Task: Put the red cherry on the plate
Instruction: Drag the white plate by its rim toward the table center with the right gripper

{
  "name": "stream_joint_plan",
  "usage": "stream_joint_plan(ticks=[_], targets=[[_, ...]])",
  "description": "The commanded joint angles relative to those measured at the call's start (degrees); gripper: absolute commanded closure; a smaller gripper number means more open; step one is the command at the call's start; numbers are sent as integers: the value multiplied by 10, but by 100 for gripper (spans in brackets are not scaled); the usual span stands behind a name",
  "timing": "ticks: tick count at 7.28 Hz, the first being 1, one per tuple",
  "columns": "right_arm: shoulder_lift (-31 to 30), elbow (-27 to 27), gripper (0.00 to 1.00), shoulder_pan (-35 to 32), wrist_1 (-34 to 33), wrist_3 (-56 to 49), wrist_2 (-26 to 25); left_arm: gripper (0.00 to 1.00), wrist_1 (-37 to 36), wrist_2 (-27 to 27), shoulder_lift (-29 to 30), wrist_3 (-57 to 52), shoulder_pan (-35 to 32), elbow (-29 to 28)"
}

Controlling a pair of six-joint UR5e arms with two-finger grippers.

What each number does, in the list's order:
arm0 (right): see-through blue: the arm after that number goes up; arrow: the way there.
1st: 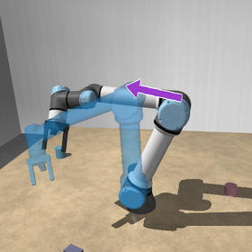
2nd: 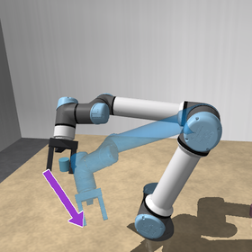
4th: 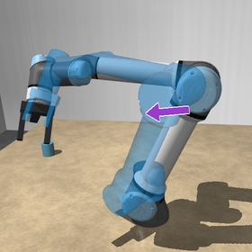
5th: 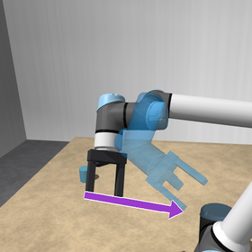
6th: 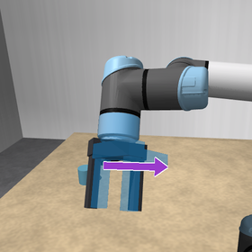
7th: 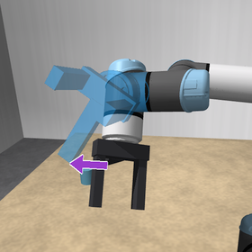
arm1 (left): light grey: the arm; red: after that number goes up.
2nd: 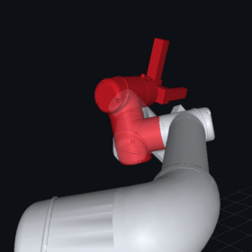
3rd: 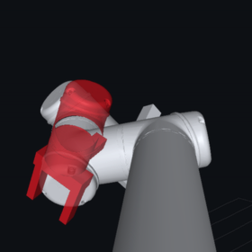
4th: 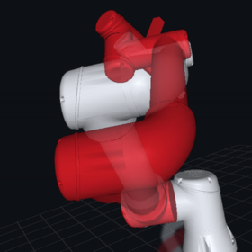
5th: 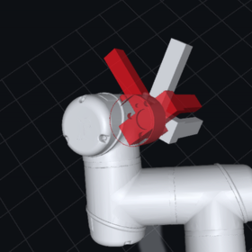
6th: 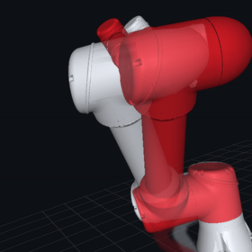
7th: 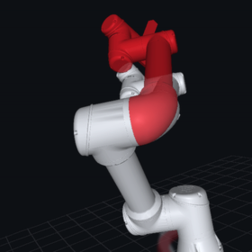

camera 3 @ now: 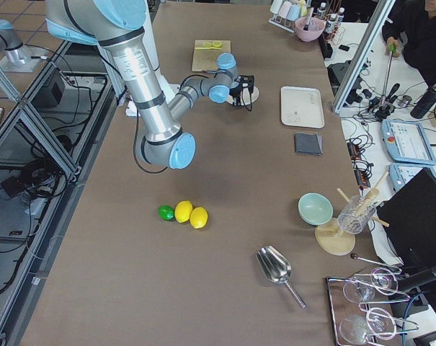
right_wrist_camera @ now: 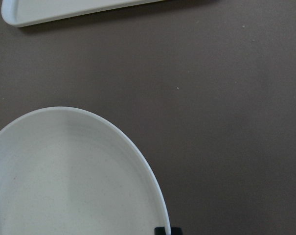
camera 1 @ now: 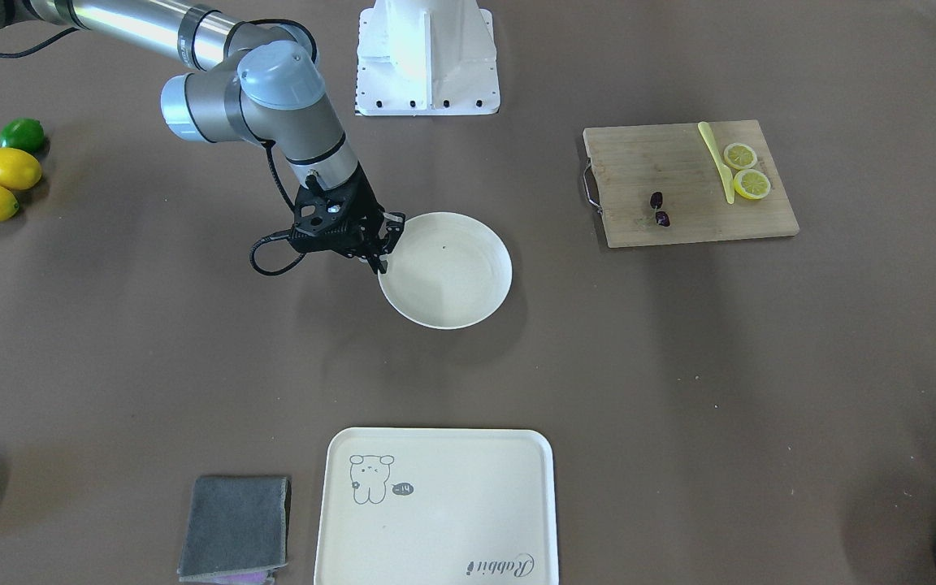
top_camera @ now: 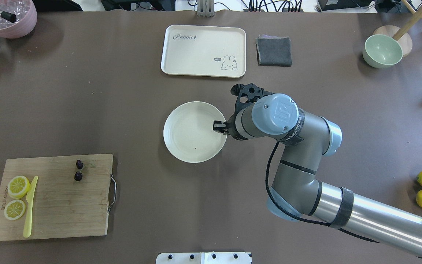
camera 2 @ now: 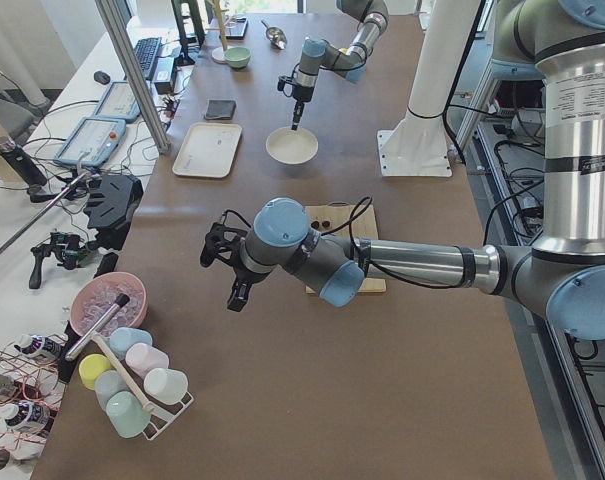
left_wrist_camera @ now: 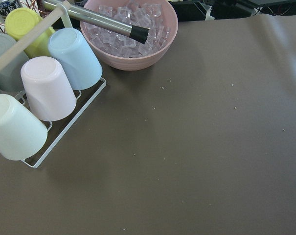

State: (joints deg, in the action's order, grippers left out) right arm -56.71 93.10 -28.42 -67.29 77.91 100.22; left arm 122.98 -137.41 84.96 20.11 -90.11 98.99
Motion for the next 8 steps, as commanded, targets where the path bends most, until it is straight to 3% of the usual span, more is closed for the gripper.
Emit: stream_joint_plan(ticks=[1,3,4,5,6,7,8], targets=[[2,-14,100,5,1,1,0,2,29,0,1,60,11,2],[-1,-16,97,8,1,1,0,2,45,-1,-1,87,21,3],[0,-15,74,8,1,2,0,2,65,3,-2,125,53,2],[-1,-15,73,10,1,22,0,2,125,42,-5,221,104,4],[-2,-13,70,10,1,22,0,2,166,116,-5,303,183,6],[-2,-12,68,9,1,23,0,2,174,177,-3,355,253,18],[-2,-8,46,6,1,24,0,2,173,232,-2,394,312,35]])
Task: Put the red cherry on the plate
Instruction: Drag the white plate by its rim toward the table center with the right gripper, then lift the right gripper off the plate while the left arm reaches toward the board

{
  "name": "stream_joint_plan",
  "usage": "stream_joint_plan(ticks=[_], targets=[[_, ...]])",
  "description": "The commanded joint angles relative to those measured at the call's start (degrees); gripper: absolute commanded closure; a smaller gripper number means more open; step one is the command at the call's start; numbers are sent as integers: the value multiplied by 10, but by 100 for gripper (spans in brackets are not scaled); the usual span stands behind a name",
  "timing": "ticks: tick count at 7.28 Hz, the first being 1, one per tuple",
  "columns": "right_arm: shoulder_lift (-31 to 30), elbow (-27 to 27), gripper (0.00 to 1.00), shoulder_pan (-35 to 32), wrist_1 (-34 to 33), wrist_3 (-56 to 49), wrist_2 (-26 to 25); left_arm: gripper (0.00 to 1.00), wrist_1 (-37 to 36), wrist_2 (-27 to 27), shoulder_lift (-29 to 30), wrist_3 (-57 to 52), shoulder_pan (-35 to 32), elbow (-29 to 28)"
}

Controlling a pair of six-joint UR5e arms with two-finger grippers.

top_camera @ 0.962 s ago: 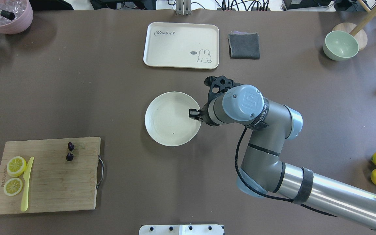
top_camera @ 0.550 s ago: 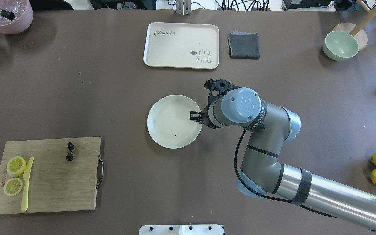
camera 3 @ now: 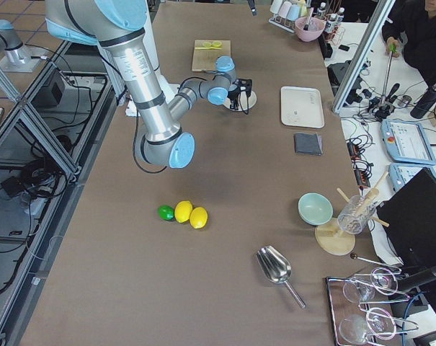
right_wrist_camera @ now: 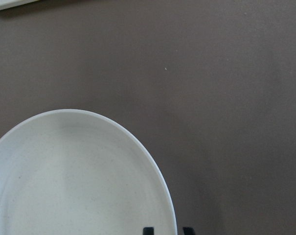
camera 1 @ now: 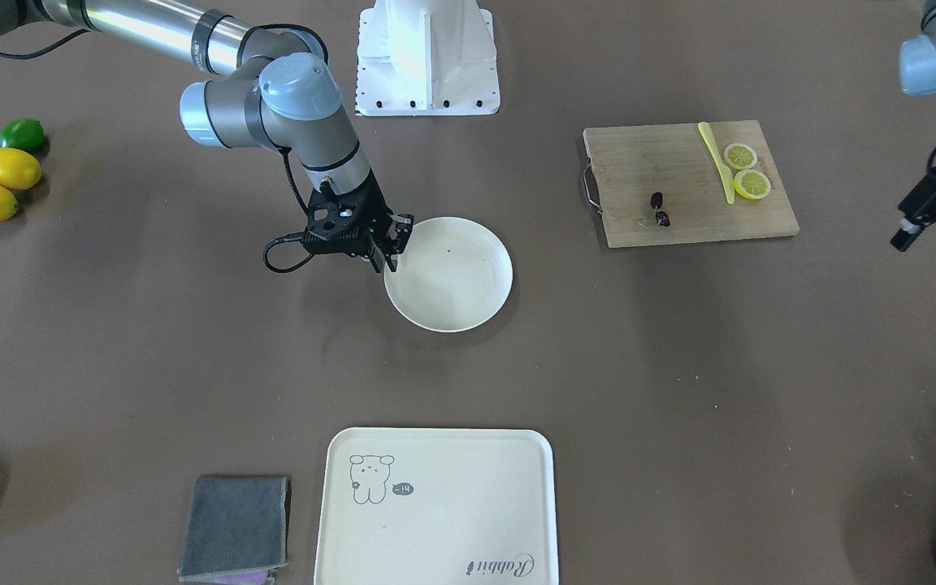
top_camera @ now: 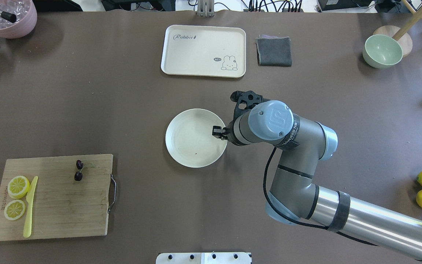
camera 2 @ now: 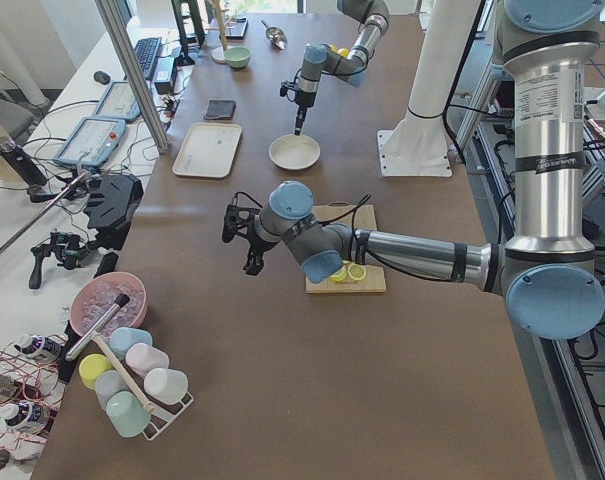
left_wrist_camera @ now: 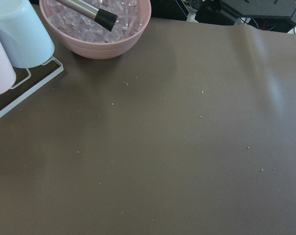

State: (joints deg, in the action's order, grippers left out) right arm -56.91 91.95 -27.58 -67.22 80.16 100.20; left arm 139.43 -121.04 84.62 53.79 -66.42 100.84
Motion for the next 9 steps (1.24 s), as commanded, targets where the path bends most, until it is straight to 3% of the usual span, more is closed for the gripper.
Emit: stream_joint_plan(ticks=[1,3,4,6,7,8,9], targets=[[-1,9,21,-12,-1,5,1,2,2,121,0,82,121,36],[-25,30,5,-52,-2,10,30,2,-71,243,-1,112,226,95],[-53,51,2,-88,-2,3,80,2,-116,262,0,131,262,129],[-79,59,1,-152,-1,-48,140,3,-170,323,1,164,351,164],[-92,58,1,-181,-1,-88,166,10,-220,333,4,166,377,190],[-103,55,1,-203,-2,-123,179,12,-250,359,5,173,413,198],[-108,53,1,-215,-3,-142,179,16,-253,381,5,185,448,196]])
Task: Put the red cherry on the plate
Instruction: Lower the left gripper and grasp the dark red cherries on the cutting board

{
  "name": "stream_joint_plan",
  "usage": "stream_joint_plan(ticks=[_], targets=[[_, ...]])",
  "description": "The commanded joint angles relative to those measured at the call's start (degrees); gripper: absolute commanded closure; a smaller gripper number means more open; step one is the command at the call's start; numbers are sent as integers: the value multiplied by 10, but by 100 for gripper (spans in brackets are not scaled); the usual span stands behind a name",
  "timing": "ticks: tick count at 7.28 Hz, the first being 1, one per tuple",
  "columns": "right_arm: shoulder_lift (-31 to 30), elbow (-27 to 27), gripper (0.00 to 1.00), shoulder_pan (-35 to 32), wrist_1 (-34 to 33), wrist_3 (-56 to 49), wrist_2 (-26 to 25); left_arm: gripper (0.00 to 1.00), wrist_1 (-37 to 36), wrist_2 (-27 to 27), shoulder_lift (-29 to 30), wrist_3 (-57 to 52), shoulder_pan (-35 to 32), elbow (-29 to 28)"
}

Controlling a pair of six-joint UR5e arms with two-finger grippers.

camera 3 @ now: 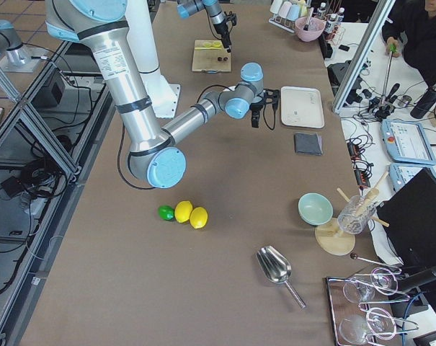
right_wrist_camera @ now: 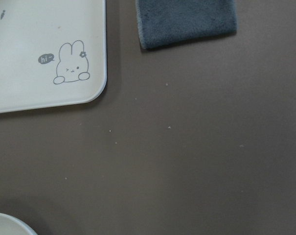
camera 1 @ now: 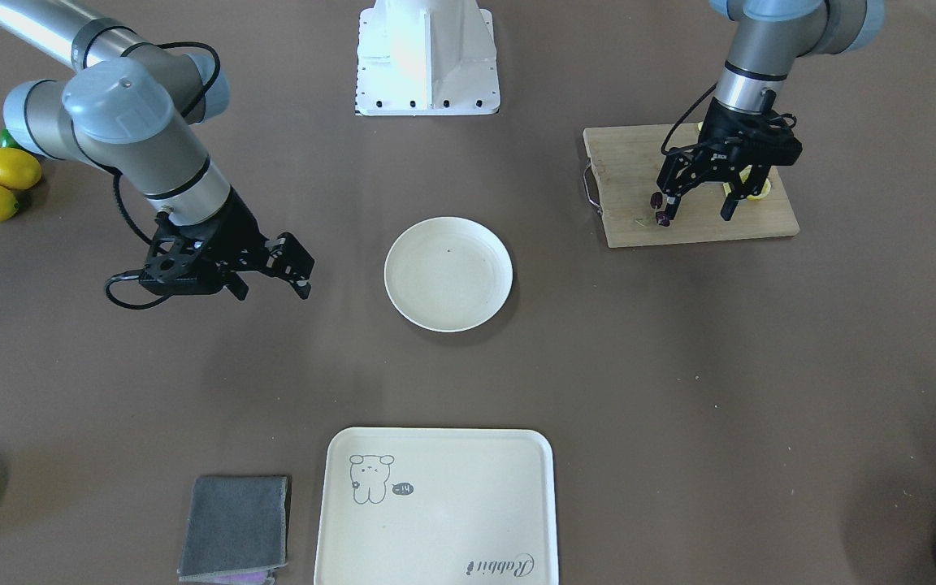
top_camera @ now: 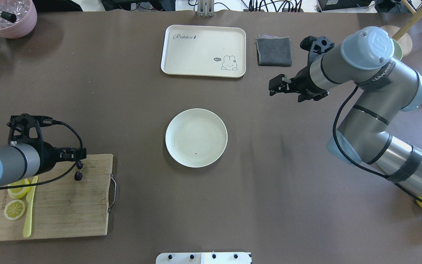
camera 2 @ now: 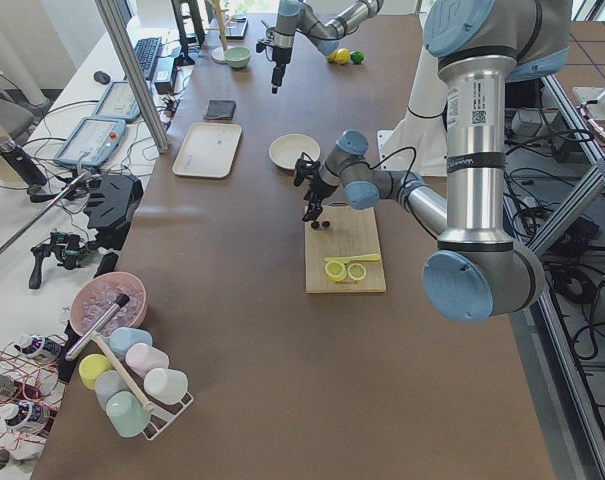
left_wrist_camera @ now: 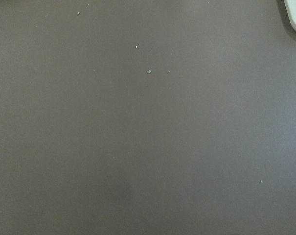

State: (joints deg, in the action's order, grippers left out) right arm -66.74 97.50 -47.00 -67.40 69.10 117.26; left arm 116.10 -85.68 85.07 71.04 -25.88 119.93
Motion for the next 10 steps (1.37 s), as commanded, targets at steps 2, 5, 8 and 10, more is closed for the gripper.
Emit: stream_joint_plan(ticks=[2,5,8,10], targets=[[-9,-8,1,-25,-4,-33,7,24,-19,28,1,13,56,-3],[-11,-9,1,-23,-2,-27,3,37,-18,27,7,10,60,-25],[-10,-9,1,-22,-2,-23,3,40,-18,26,6,9,60,-31],[-9,-10,1,-20,-2,-23,2,59,-18,25,6,9,60,-36]])
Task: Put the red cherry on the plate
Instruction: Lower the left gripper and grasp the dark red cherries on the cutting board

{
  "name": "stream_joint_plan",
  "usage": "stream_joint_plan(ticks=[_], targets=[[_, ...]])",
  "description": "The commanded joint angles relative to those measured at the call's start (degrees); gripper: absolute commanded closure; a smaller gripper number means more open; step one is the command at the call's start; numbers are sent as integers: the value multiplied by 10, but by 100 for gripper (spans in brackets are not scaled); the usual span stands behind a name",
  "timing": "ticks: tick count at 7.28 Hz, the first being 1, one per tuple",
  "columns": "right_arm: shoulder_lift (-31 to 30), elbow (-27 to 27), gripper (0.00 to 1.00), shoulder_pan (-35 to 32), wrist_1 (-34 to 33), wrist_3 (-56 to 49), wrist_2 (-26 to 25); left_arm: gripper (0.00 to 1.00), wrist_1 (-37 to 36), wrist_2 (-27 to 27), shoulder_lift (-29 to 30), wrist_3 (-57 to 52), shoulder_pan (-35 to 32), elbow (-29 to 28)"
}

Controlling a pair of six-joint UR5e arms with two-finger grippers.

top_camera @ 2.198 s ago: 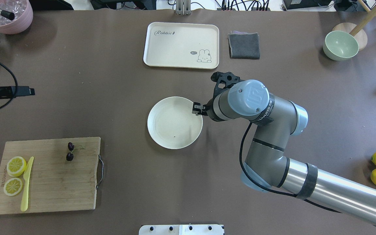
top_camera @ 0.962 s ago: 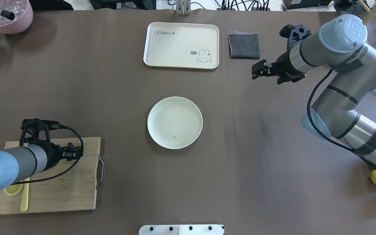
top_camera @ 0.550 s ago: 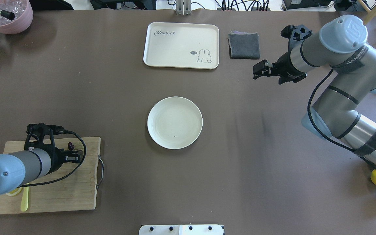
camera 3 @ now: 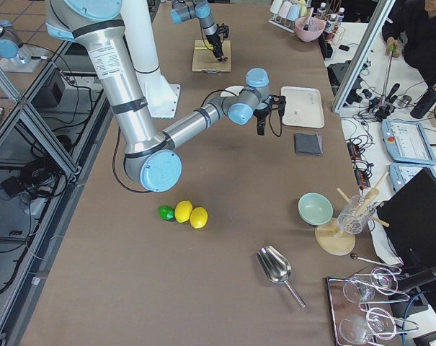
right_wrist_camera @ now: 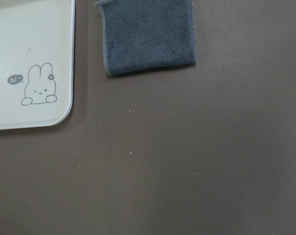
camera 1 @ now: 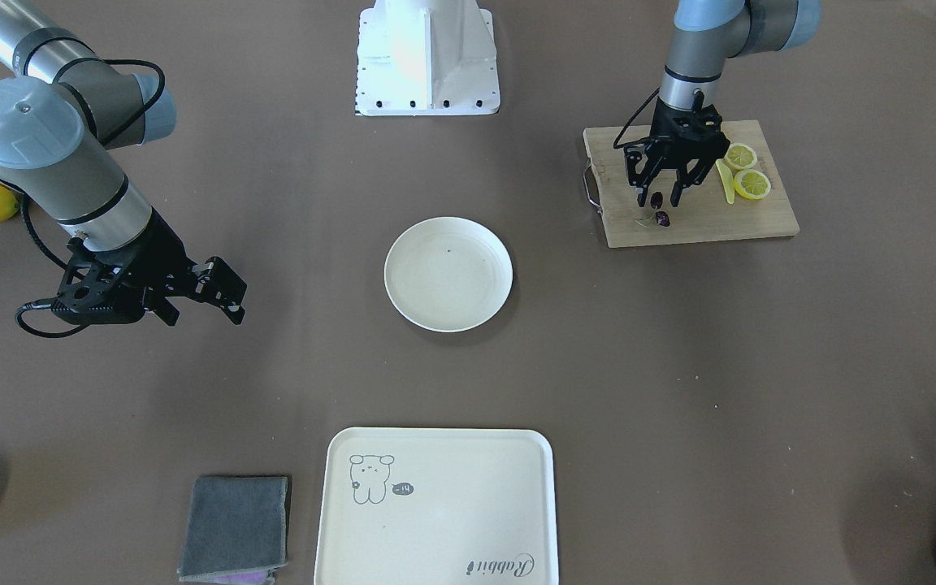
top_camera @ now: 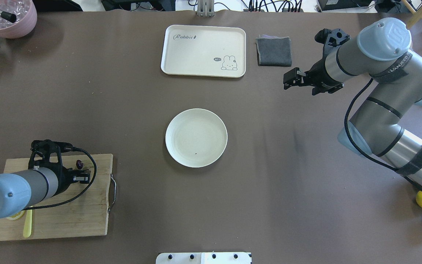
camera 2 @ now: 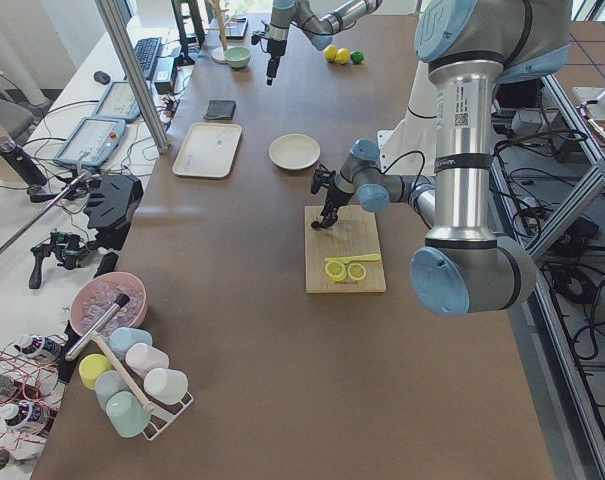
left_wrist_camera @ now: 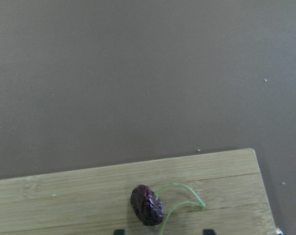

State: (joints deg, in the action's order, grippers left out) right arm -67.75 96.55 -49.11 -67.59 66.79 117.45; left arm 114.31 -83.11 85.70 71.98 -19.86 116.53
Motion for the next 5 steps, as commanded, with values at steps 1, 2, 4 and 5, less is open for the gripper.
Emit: stream_joint_plan(ticks=[1,2,4,5], targets=[[1,0,1,1,0,0,0,67,1,0,0,1,0,-5],[2,0,1,2,0,0,0,82,1,0,0,1,0,-4],[3,0,1,1,-1,-1,1,100,1,-1,1,3,0,-7],[2,0,1,-6,-2,-3,6,100,1,-1,1,3,0,0]])
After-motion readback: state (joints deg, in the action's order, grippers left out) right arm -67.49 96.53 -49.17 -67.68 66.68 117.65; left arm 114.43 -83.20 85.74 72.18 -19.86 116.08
